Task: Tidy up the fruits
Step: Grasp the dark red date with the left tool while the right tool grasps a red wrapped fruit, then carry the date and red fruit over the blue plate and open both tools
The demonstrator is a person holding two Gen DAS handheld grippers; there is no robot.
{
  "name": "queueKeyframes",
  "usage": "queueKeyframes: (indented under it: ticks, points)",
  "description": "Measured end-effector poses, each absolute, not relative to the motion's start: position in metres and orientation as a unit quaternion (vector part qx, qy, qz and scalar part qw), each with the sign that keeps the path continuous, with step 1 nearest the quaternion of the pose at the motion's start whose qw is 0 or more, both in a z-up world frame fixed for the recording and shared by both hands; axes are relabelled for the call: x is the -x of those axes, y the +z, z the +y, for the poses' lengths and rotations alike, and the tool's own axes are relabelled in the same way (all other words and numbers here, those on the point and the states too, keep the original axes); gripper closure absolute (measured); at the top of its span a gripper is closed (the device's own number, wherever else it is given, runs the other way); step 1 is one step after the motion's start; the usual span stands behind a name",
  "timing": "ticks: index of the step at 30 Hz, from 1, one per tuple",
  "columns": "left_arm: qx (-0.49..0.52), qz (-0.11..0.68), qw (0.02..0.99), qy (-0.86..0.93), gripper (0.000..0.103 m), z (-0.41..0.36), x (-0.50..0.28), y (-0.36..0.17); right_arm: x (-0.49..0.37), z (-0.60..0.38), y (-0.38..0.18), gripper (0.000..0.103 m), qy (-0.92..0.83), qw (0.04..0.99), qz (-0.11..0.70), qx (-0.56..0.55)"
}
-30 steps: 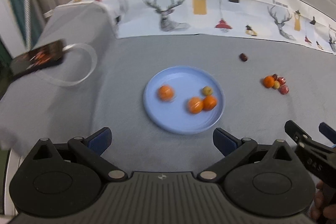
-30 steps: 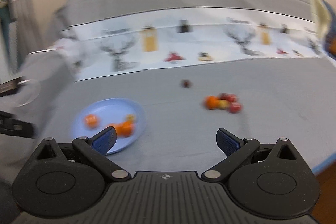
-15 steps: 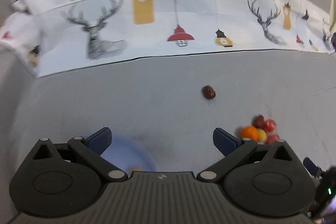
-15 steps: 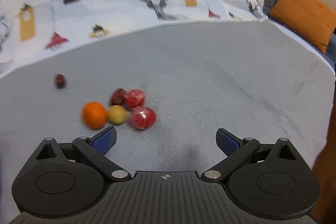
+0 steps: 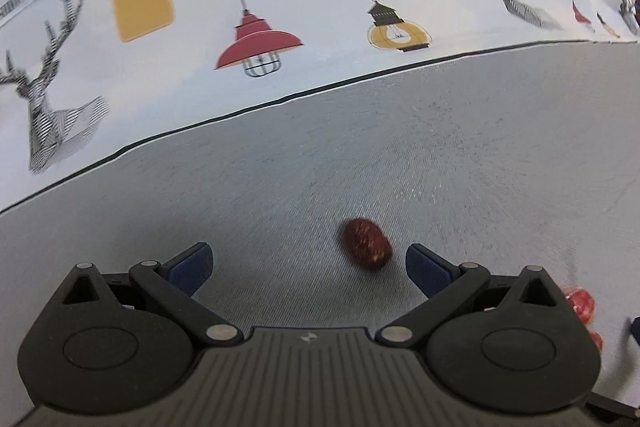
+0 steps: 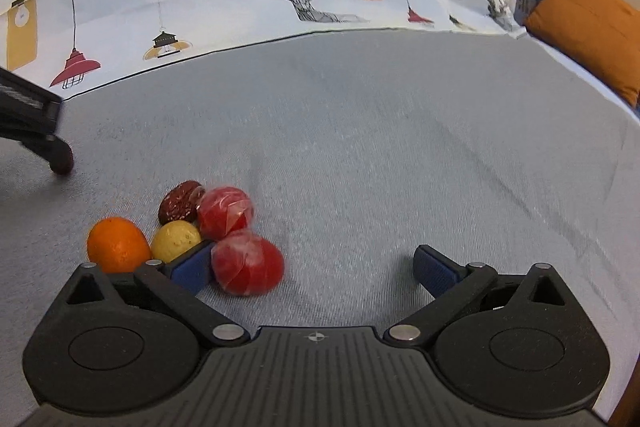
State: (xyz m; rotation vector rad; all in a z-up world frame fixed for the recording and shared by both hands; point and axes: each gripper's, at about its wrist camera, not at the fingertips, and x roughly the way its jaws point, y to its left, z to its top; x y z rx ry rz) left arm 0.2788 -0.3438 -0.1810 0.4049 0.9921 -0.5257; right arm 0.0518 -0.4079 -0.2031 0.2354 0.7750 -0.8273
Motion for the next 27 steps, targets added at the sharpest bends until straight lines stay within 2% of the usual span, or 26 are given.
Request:
queueKeyframes:
  ticks: [5,6,7,8,9,10,11,17,23,27]
  points:
    - [-0.193,0.488,0.814,-0.249,0.000,-0.359,-0.290,-0.191,-0.049,-0.407,-0.200,0.007,-0.387,0.840,0.363,-0.111]
    - [-0.192,0.489,0.814,-0.247,0.000,-0.361,-0.291,-0.192,-0.049,-0.406,-0.200,0.009,-0.387,0.841,0.363,-0.109]
    - [-0.189,0.486,0.817,-0.247,0.005,-0.361,-0.291,-0.191,-0.048,-0.404,-0.200,0.017,-0.385,0.842,0.362,-0.110]
    - [-0.186,0.481,0.819,-0.251,0.021,-0.362,-0.291,-0.190,-0.047,-0.402,-0.199,0.023,-0.378,0.846,0.359,-0.114]
    - [-0.179,0.477,0.819,-0.264,0.033,-0.361,-0.289,-0.187,-0.047,-0.399,-0.197,0.044,-0.370,0.851,0.357,-0.112]
    - [-0.176,0.471,0.821,-0.272,0.070,-0.360,-0.286,-0.182,-0.047,-0.393,-0.195,0.071,-0.359,0.857,0.356,-0.103]
    - [-0.179,0.471,0.818,-0.277,0.077,-0.361,-0.284,-0.180,-0.048,-0.389,-0.194,0.070,-0.354,0.859,0.357,-0.091]
    - [-0.157,0.485,0.819,-0.265,0.078,-0.341,-0.268,-0.157,-0.034,-0.407,-0.184,0.070,-0.436,0.834,0.319,-0.114]
    - [-0.143,0.496,0.815,-0.262,0.077,-0.292,-0.223,-0.100,-0.007,-0.423,-0.174,0.070,-0.493,0.812,0.272,-0.152]
    - [-0.151,0.494,0.815,-0.263,0.078,-0.244,-0.179,-0.064,0.013,-0.403,-0.141,0.070,-0.478,0.825,0.259,-0.154]
